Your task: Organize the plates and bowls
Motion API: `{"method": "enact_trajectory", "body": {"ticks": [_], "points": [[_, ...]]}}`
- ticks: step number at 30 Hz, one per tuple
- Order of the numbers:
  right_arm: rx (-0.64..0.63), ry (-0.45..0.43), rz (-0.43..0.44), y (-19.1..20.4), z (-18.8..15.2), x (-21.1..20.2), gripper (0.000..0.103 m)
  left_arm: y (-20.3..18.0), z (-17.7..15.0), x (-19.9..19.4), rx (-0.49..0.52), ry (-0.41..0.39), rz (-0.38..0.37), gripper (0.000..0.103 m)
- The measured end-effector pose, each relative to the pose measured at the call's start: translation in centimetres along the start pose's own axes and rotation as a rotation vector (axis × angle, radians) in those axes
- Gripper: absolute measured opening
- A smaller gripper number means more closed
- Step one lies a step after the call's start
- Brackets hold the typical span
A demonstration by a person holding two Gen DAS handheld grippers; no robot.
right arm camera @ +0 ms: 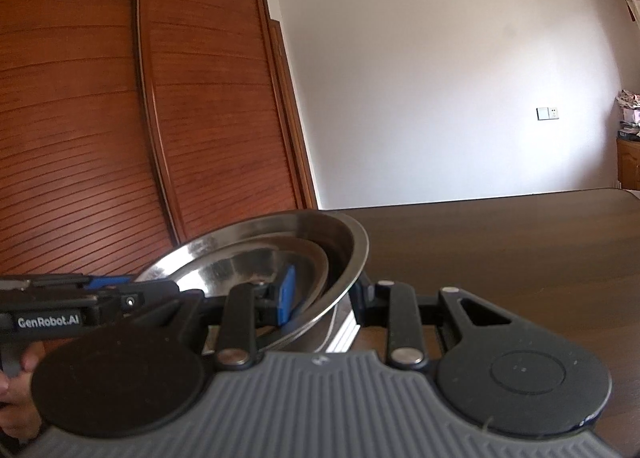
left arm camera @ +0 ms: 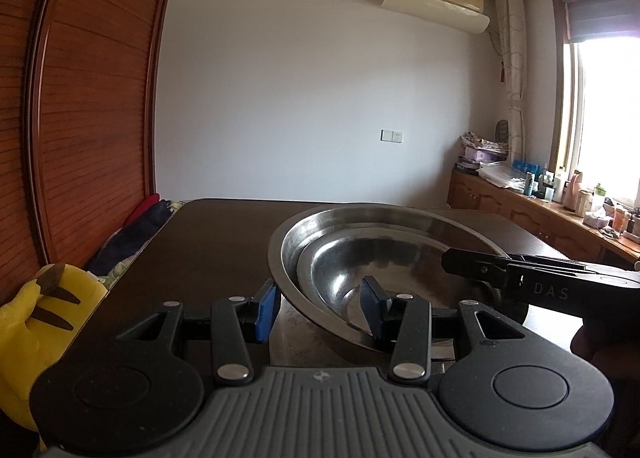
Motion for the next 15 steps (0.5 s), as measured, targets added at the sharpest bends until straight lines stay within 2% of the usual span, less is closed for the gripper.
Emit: {"method": "enact_trajectory", "body": {"ticks": [15], "points": [[-0.014, 0.029, 0.004, 0.4, -0.2, 1.1, 0.031, -0.7, 0.0, 0.4, -0.015, 0.019, 0.017, 0.071]]}}
Point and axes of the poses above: each gripper's, at about its wrist camera, not at the fingertips, and x roughly the way its jaws point, y to its left, z to its top, the point moved 4 cm from there along x, roughly the way its jaws point, and after that the axes turned 3 degrees about y, right-handed, at the moved point
